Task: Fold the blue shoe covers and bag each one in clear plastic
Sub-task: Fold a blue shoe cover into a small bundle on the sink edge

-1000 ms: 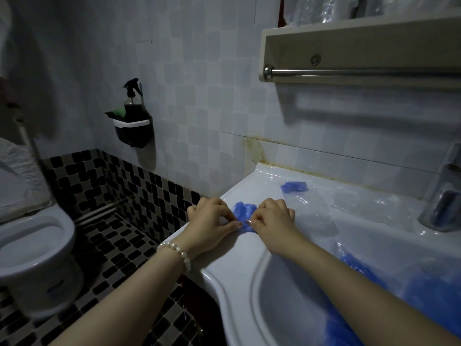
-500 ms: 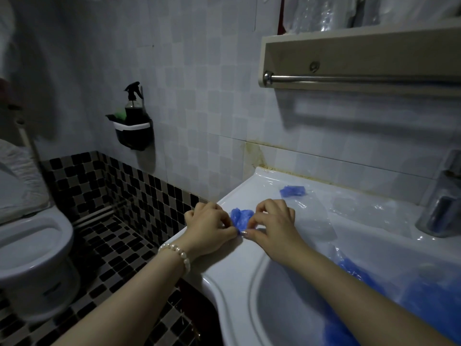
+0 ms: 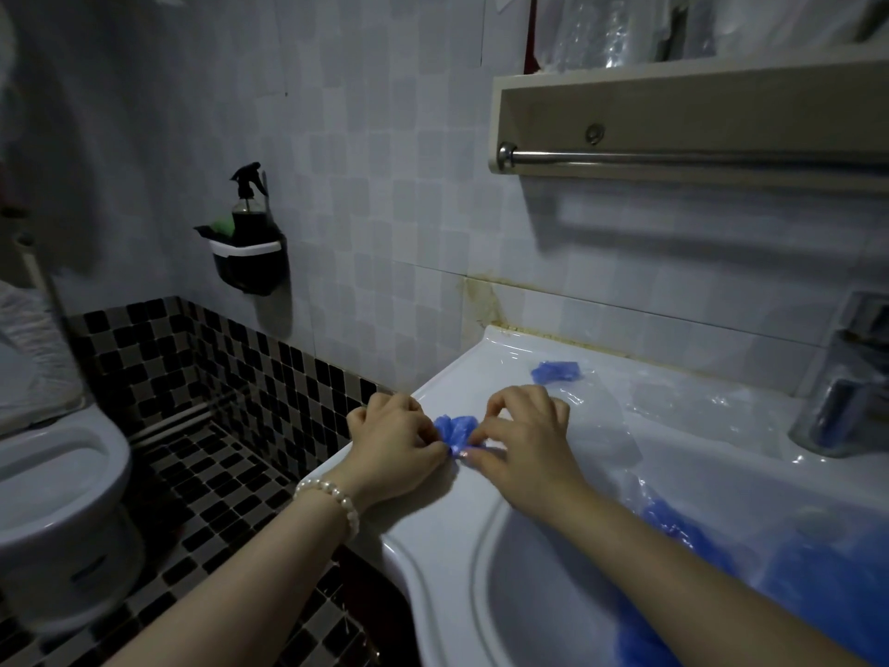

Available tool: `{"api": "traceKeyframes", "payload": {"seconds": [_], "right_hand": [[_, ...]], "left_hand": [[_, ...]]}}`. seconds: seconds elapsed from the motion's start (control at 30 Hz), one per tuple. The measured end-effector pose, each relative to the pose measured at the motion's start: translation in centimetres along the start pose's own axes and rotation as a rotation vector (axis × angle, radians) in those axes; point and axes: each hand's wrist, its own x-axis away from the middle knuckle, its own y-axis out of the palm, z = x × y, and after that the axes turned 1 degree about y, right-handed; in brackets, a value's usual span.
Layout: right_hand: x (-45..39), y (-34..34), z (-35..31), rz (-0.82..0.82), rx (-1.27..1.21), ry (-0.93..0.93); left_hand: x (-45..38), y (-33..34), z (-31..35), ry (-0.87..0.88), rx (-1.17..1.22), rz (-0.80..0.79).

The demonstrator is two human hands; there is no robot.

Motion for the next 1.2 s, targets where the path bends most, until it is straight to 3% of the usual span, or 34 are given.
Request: {"api": "traceKeyframes", "payload": {"seconds": [0.13,0.23,0.37,0.47,0.57,0.63,0.8,1.0,1.2], "right_hand": [[-0.6,-0.5,-0.5,-0.075,0.044,-0.044],[-1.1,0.1,-0.2,-0.168,0.072,0.004],[-1.6,0.3,0.1,-0.259,0.028,0.130],[-1.2,0.6,0.2,-0.175,0.003,0.188],[-0.2,0.7,0.0,0.010,0.081,0.037],[0.0,0.5,0.2,0.022,0.114,-0.042],[-1.1,-0.2,0.1,-0.166,0.096,0.000],[-1.9,-0.6,0.0,-0.345,-0.027,0.161],[-0.4,-0.2,-0.1,-0.206,-0.038,0.048]], "left_hand": [[0.1,-0.3,-0.1,-0.059,0.082,0.028],[0.5,-0.5,-0.3,-0.065,0.191,0.104],[0.4,-0.4,-0.3,-0.006,0.144,0.086],[0.1,-0.1,-0.1,0.005,0.076,0.075],[-0.1,0.1,-0.2,-0.005,0.020,0.044],[0.0,0.1,-0.1,-0.028,0.005,0.042],[0.3,-0.2,-0.2,-0.017,0.123,0.115],[0.3,-0.1,-0.1,0.054,-0.039,0.079],[-0.2,-0.2,0.0,-0.036,0.022,-0.028]]}}
